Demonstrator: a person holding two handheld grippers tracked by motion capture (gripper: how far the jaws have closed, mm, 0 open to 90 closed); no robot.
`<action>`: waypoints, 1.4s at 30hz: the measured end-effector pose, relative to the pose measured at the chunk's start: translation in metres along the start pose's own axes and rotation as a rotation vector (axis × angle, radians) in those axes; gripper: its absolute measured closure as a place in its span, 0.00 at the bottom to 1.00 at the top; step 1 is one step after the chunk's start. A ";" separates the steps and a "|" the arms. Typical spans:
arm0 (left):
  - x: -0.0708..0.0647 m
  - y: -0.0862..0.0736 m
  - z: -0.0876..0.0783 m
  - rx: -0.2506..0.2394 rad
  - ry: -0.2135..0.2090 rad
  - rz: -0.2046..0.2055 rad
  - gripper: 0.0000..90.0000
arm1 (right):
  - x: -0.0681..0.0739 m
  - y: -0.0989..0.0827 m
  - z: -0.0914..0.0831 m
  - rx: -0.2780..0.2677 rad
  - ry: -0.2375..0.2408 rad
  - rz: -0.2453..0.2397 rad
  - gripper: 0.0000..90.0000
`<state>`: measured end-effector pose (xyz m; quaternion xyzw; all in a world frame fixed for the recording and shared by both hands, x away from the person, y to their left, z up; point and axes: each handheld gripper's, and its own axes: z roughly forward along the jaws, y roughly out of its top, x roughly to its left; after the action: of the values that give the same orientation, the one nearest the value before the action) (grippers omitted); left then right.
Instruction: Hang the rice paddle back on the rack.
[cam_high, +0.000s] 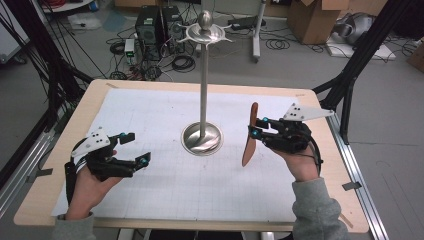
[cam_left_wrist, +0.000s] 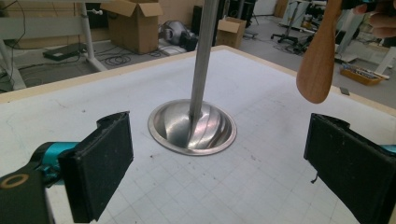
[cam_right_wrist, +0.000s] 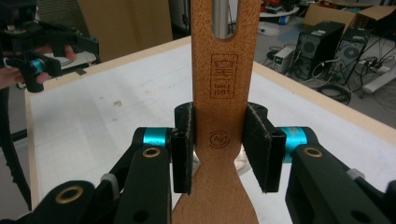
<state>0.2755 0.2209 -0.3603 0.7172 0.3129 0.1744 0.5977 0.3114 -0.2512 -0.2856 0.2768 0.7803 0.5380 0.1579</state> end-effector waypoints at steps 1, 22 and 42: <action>0.000 0.000 0.000 -0.001 -0.001 0.000 0.09 | -0.001 0.003 0.000 -0.002 0.003 -0.003 0.72; 0.001 0.000 -0.002 -0.004 -0.005 -0.005 0.09 | -0.019 0.059 0.006 -0.035 0.002 -0.016 0.72; 0.004 -0.002 -0.005 -0.007 0.005 -0.015 0.09 | -0.030 0.102 0.010 -0.063 0.000 -0.043 0.72</action>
<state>0.2751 0.2275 -0.3621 0.7123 0.3190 0.1727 0.6008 0.3673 -0.2339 -0.1962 0.2550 0.7688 0.5588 0.1781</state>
